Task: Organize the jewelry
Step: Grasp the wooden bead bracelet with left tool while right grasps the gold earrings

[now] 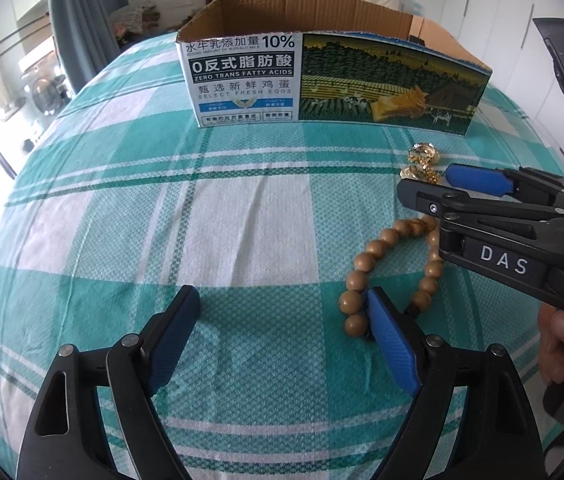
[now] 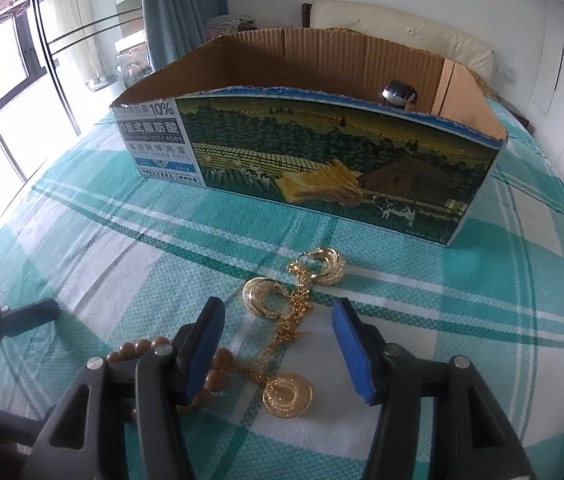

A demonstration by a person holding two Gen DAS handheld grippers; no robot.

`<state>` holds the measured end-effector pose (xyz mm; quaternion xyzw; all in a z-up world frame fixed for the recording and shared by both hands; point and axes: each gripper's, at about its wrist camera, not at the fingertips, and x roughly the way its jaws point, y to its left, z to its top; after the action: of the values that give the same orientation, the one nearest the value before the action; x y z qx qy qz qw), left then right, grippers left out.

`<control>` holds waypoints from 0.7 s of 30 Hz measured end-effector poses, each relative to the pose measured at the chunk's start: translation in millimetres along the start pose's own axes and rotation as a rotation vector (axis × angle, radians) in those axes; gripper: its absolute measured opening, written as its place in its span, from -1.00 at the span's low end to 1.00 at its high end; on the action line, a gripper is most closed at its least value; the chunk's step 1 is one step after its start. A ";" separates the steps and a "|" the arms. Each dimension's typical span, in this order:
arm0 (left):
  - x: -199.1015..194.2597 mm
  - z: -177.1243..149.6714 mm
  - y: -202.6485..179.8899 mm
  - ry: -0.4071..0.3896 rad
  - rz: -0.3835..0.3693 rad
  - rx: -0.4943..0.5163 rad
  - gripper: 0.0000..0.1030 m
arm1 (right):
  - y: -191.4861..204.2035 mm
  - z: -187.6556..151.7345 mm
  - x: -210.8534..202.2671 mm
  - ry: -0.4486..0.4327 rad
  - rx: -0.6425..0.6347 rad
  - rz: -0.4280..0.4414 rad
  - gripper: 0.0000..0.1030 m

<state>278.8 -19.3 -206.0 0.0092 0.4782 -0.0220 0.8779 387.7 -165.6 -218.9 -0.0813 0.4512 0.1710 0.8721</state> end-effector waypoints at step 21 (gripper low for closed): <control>1.1 -0.4 20.0 0.008 0.005 0.000 0.73 | -28.5 -38.9 -28.9 -0.015 0.071 -0.049 -0.41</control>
<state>280.0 0.7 -207.2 0.0106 0.4818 -0.0198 0.8760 353.3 -210.0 -218.2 -0.0604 0.4482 0.1340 0.8818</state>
